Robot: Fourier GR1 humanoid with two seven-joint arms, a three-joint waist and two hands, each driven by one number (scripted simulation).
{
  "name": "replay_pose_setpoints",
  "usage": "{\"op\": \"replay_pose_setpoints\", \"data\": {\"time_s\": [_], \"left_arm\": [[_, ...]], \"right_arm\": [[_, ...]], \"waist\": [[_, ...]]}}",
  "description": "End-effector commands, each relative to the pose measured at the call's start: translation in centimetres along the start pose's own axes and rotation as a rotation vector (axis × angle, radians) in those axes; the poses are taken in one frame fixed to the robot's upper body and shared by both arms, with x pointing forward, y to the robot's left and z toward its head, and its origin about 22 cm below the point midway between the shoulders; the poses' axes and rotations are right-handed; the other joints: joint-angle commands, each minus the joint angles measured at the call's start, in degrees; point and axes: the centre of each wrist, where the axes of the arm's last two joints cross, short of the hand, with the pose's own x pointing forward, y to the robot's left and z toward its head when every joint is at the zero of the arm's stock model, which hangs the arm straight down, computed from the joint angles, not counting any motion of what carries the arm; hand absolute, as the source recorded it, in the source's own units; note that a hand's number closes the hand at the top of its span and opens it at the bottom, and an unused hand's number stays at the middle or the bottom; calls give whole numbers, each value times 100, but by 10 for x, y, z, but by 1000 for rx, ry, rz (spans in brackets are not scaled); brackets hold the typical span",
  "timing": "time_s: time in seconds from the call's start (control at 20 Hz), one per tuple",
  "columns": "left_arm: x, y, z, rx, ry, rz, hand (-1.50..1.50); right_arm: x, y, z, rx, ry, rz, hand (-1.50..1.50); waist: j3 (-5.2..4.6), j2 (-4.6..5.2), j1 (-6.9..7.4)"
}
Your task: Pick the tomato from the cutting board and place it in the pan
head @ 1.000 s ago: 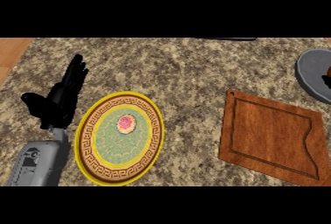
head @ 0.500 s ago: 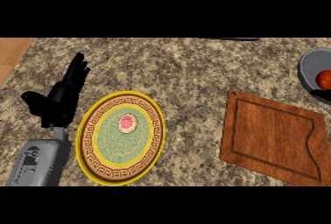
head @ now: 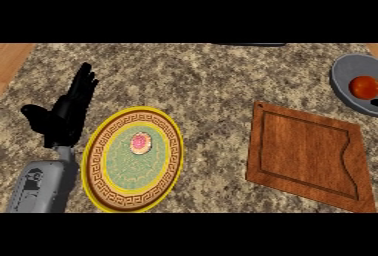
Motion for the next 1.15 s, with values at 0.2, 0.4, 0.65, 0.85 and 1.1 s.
{"op": "replay_pose_setpoints", "data": {"time_s": [0.2,0.4,0.65,0.85,1.1], "left_arm": [[-6,9,9,47,20,-12,0],[0,11,15,64,24,-11,0],[-8,8,17,54,31,-24,0],[0,14,13,75,39,-18,0],[-27,9,35,66,63,-20,0]], "right_arm": [[-33,-61,33,104,-72,-251,-150],[-46,-103,56,148,-94,-278,-150],[-57,-117,73,137,-101,-286,-150],[-61,-144,91,177,-69,-266,-150],[-52,-139,85,168,-83,-181,-150]], "waist": [[-31,-132,-255],[-38,-164,-291],[-51,-182,-346],[-50,-186,-367],[-63,-205,-378]]}}
